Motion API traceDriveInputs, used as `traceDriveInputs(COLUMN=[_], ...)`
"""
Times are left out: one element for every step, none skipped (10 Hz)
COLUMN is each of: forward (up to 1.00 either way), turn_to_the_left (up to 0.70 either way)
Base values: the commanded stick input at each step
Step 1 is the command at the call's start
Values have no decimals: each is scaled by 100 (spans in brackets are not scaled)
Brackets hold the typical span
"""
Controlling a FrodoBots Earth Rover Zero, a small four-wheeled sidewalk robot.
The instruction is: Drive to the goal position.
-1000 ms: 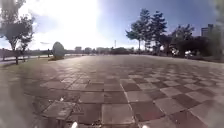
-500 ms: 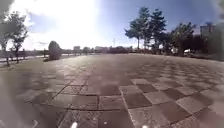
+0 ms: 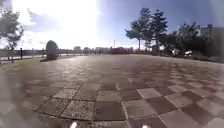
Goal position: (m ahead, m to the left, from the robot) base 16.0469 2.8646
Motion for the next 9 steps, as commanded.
traceDriveInputs(forward=[100,100,100,100,100,100,100,100,100], turn_to_the_left=[0,0,0,0,0,0,0,0,0])
